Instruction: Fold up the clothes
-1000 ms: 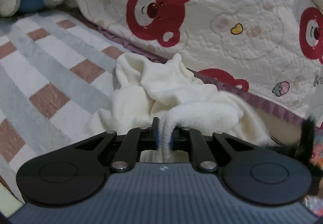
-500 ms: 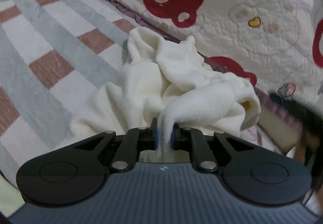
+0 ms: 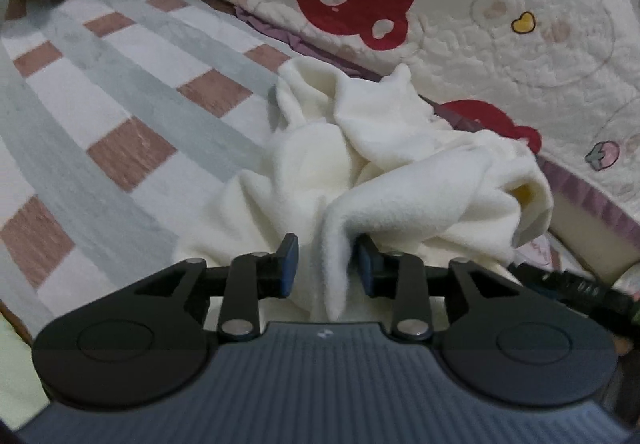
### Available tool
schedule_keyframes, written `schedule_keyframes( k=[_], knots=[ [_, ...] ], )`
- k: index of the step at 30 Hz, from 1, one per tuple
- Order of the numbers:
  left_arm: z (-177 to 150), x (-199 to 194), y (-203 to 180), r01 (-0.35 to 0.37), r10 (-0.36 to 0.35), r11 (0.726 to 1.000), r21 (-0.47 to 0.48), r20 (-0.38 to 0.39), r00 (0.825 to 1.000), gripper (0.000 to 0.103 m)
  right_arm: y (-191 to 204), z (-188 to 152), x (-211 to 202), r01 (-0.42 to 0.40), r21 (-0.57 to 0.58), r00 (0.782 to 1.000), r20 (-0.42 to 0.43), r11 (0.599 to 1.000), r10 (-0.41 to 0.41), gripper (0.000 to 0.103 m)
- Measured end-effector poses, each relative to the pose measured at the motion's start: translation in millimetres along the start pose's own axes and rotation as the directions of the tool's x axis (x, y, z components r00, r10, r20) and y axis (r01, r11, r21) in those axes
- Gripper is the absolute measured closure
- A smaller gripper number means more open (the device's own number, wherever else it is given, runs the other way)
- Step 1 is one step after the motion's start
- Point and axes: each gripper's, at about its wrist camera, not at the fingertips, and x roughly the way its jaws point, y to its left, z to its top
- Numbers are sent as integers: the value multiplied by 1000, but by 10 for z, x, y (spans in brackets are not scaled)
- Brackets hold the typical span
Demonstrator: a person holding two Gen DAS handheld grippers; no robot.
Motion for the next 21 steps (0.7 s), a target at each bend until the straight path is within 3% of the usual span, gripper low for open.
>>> schedule_keyframes(
  k=[3, 5, 9, 13, 21],
  knots=[
    [11, -4, 26, -14, 14, 1000, 4, 4, 1000, 76, 91, -20, -48, -37, 39, 999, 10, 999, 37, 42],
    [24, -26, 18, -37, 37, 999, 25, 18, 999, 86, 113, -57, -39, -19, 36, 1000, 3, 999, 19, 42],
    [37, -94, -161, -136, 124, 972, 190, 73, 990, 90, -1, -19, 23, 29, 46, 1000, 8, 999, -29, 42],
    [61, -84, -33, -18, 17, 996, 83, 9, 1000, 90, -123, 56, 81, 15, 101, 1000, 10, 995, -16, 42],
    [80, -57, 147, 70, -71, 997, -36, -17, 997, 89, -47, 45, 460, 24, 93, 999, -41, 995, -20, 41]
  ],
)
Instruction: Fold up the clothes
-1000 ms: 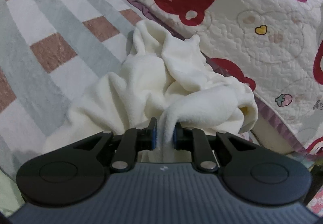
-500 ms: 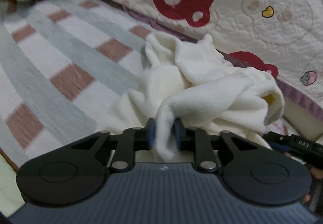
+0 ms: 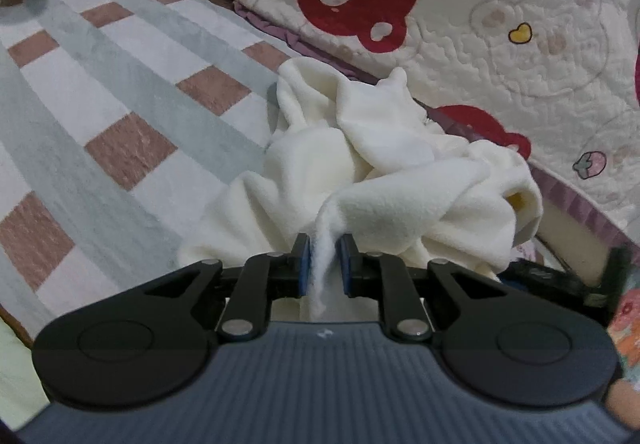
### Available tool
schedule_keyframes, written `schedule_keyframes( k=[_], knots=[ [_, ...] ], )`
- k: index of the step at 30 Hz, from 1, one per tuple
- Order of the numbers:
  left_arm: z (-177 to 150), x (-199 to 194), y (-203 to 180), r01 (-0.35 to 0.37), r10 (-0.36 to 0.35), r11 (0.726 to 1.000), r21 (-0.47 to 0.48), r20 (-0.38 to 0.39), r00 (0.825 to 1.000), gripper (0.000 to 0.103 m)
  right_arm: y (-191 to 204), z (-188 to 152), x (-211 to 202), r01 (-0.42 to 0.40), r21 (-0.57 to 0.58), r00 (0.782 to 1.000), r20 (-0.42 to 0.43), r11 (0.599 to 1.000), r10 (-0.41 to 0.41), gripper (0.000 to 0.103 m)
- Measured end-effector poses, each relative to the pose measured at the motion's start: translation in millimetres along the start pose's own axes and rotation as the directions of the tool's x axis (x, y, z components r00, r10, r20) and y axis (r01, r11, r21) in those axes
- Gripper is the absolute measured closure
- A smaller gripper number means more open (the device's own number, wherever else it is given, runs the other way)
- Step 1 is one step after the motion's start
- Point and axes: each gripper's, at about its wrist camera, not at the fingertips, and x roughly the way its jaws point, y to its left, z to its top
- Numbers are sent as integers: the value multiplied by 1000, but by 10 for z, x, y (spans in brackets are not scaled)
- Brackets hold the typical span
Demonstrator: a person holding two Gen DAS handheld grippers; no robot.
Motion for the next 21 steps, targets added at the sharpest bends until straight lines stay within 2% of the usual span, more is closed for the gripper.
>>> schedule_keyframes(
  k=[3, 6, 7, 8, 9, 12, 15, 17, 18, 21],
  knots=[
    [-9, -18, -10, 34, -34, 999, -8, 5, 999, 87, 34, 1, 117, 6, 1, 1000, 23, 1000, -6, 39],
    [-16, -32, -54, 34, -35, 999, 12, 17, 999, 85, 26, 0, 140, -25, -4, 999, 46, 1000, 25, 41],
    [-18, -38, -66, 36, -37, 999, 16, 20, 999, 84, 29, -16, 139, -21, -29, 998, 51, 999, 23, 67],
    [-17, -49, -69, 44, -44, 999, 13, 23, 999, 83, 43, -22, 134, 5, -66, 999, 49, 998, -2, 85],
    [-12, -63, -68, 53, -54, 999, 9, 27, 998, 83, 51, -24, 111, 26, -96, 998, 54, 995, -21, 89],
    [8, -132, -76, 81, -81, 997, 8, 52, 995, 81, 5, 12, -131, 40, -107, 992, 123, 993, -26, 91],
    [19, -206, -127, 135, -136, 991, 13, 67, 989, 75, -5, 132, -425, 71, -114, 977, 211, 991, -46, 92],
    [17, -229, -174, 208, -208, 978, -6, 50, 977, 61, -13, 294, -593, 77, -105, 967, 249, 991, -49, 92],
    [5, -233, -223, 236, -235, 972, -3, 36, 971, 59, -7, 370, -667, 83, -108, 962, 267, 991, -52, 92],
    [-68, -253, -417, 225, -228, 969, 99, 17, 974, 52, 106, 478, -782, 152, -182, 941, 329, 972, -85, 92]
  ],
)
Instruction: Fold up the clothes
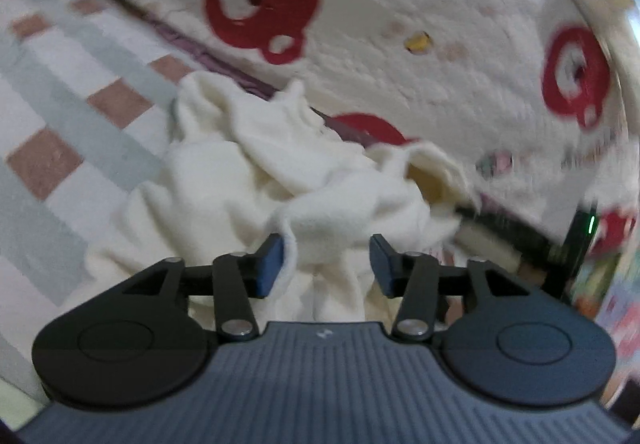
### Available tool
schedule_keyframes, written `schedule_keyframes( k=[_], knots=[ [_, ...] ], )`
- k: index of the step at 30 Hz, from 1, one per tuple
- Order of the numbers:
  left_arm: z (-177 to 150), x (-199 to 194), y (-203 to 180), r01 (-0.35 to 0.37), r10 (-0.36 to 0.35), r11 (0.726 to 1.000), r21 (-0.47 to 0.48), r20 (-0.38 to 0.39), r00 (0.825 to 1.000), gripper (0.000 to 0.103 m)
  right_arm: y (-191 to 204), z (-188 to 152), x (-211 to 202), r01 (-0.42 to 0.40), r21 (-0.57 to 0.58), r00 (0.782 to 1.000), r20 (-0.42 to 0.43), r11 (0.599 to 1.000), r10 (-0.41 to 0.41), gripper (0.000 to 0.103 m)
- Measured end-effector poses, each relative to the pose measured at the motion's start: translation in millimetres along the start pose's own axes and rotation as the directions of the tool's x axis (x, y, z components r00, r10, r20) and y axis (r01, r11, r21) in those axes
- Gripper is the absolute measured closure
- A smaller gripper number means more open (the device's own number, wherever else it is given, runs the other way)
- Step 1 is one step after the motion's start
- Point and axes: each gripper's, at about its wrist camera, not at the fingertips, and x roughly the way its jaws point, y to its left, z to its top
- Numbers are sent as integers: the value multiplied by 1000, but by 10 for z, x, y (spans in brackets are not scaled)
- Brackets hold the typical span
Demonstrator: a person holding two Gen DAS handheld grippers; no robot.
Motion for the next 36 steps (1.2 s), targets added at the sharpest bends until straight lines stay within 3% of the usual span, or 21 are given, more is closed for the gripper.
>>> schedule_keyframes(
  k=[4, 8, 11, 14, 18, 20, 22, 24, 26, 28, 30, 33, 36],
  knots=[
    [-94, 99, -208, -113, 116, 979, 170, -7, 993, 46, -8, 137, -156, 99, -95, 992, 84, 991, -92, 93],
    [-155, 213, -197, -112, 125, 977, 180, -64, 990, 39, -78, 273, -387, 234, -196, 961, 196, 952, -196, 93],
    [-156, 236, -132, -159, 173, 980, 122, -118, 978, 40, -122, 374, -663, 368, -266, 906, 318, 891, -279, 93],
    [-124, 144, -121, -138, 148, 986, 92, -111, 983, 40, -126, 440, -929, 517, -339, 825, 441, 786, -353, 93],
    [-153, 126, -274, -82, 100, 985, 150, -114, 988, 39, -401, 424, -1137, 621, -381, 771, 454, 685, -447, 93],
    [-216, 191, -399, -22, 53, 983, 182, -168, 984, 39, -870, 294, -1093, 628, -313, 775, 336, 712, -535, 90],
    [-287, 284, -492, 57, -20, 989, 137, -257, 966, 39, -1426, 95, -984, 614, -203, 789, 163, 763, -592, 84],
    [-378, 353, -617, 92, -48, 987, 133, -301, 952, 39, -1987, -144, -903, 584, -8, 811, -55, 812, -583, 84],
    [-488, 396, -801, 66, 13, 963, 260, -289, 957, 39, -2385, -404, -986, 529, 235, 849, -158, 816, -505, 79],
    [-610, 428, -955, 11, 92, 919, 393, -242, 966, 39, -2643, -608, -1073, 475, 405, 880, -202, 781, -431, 76],
    [-727, 460, -1094, -40, 157, 863, 504, -192, 969, 38, -2794, -737, -1148, 444, 480, 896, -218, 757, -387, 76],
    [-840, 488, -1175, -83, 198, 822, 564, -145, 969, 34, -2890, -819, -1247, 401, 519, 916, -200, 755, -349, 74],
    [-921, 485, -1189, -222, 290, 778, 588, -22, 957, 36, -3013, -879, -1303, 274, 633, 960, -140, 724, -242, 60]
  ],
)
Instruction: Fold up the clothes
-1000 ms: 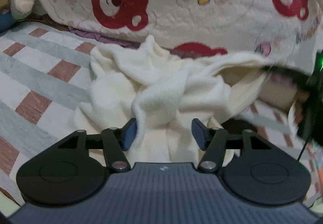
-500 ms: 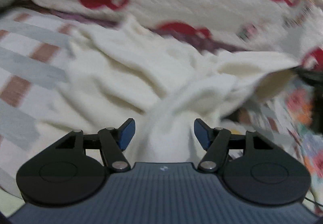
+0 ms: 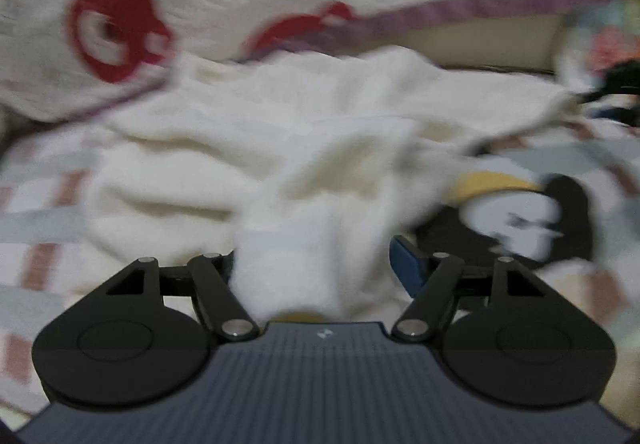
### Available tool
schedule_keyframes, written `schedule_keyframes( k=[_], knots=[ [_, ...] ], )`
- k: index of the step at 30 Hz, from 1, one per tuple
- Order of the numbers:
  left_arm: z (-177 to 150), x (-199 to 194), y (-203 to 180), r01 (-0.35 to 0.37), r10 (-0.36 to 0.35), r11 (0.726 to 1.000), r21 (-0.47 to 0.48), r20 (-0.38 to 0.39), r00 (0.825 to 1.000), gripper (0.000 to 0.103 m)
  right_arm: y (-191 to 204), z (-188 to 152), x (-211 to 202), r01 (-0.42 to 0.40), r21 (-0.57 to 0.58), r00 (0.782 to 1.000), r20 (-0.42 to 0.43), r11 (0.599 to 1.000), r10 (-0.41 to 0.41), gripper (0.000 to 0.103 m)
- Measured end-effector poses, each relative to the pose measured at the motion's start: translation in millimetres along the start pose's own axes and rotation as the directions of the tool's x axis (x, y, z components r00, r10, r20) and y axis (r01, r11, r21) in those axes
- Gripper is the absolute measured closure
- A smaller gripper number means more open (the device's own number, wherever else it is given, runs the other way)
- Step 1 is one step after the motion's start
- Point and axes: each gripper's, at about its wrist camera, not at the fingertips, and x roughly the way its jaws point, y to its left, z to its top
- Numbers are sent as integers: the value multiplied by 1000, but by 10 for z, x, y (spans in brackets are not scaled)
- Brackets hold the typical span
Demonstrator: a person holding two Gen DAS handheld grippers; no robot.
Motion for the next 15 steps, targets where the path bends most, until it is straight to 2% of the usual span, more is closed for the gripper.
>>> schedule_keyframes(
  k=[1, 2, 3, 5, 9, 12, 15],
  knots=[
    [-13, 39, 16, -23, 23, 1000, -2, -1, 1000, 44, -50, 15, 10, -49, 55, 999, -7, 997, 49, 56],
    [-13, 95, 36, -15, 15, 1000, 1, -15, 1000, 73, -105, 13, 24, -94, 121, 995, -14, 988, 96, 54],
    [-13, 130, 68, -4, 4, 1000, -3, -35, 999, 84, -155, 6, 38, -135, 185, 990, -19, 973, 141, 51],
    [1, 128, 143, 10, -12, 1000, -30, -46, 999, 86, -216, -34, 73, -191, 288, 977, -40, 939, 211, 47],
    [118, -46, 229, -9, 10, 998, -56, 11, 1000, 87, -226, -13, 180, -213, 425, 955, -101, 880, 280, 44],
    [226, -177, 259, -26, 31, 997, -67, 70, 997, 87, -224, 72, 268, -200, 461, 957, -99, 865, 274, 43],
    [247, -186, 231, -21, 27, 997, -67, 86, 996, 87, -201, 194, 385, -175, 449, 972, -62, 876, 226, 43]
  ],
)
